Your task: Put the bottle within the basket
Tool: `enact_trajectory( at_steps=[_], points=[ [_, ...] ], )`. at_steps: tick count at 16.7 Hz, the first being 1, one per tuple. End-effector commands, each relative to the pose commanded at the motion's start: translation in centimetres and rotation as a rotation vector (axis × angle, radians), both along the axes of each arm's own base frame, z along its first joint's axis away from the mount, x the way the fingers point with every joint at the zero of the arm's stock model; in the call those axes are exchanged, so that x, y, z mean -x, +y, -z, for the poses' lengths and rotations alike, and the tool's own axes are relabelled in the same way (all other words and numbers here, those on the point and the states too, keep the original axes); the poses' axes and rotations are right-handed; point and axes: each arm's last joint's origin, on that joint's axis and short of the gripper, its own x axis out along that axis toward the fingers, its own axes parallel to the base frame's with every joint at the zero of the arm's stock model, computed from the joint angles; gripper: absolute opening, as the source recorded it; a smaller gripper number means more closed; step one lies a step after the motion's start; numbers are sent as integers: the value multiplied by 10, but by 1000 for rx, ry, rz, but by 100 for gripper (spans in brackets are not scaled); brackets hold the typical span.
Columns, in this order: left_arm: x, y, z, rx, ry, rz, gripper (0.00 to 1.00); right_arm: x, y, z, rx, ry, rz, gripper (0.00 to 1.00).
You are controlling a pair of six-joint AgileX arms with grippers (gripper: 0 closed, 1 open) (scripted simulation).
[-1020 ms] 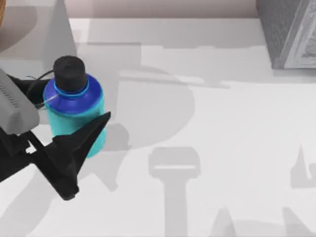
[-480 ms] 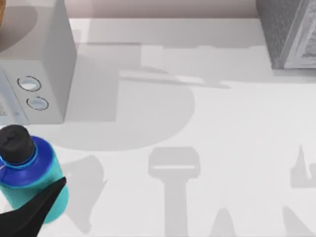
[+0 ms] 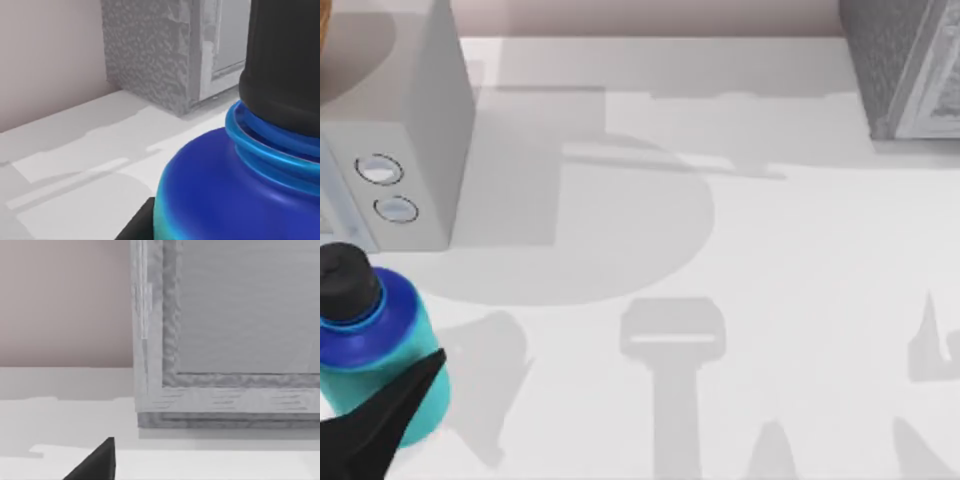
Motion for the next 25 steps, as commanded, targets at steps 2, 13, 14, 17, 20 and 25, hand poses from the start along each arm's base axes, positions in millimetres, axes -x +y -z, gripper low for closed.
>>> enact_trajectory(
  at_steps=[2,13,14,17,20,25],
  points=[
    [-2,4,-16,-6,8,-49,0,0,0,0,0,0,0,100],
    [-120,59,-217,4,34,-1,0,0,0,0,0,0,0,100],
    [-142,67,-227,11,32,49,0,0,0,0,0,0,0,100],
    [-200,88,-242,25,18,166,0,0,0,0,0,0,0,100],
    [-241,116,-238,32,-2,208,0,0,0,0,0,0,0,100],
    [-275,215,-202,60,-18,107,0,0,0,0,0,0,0,100]
  ],
)
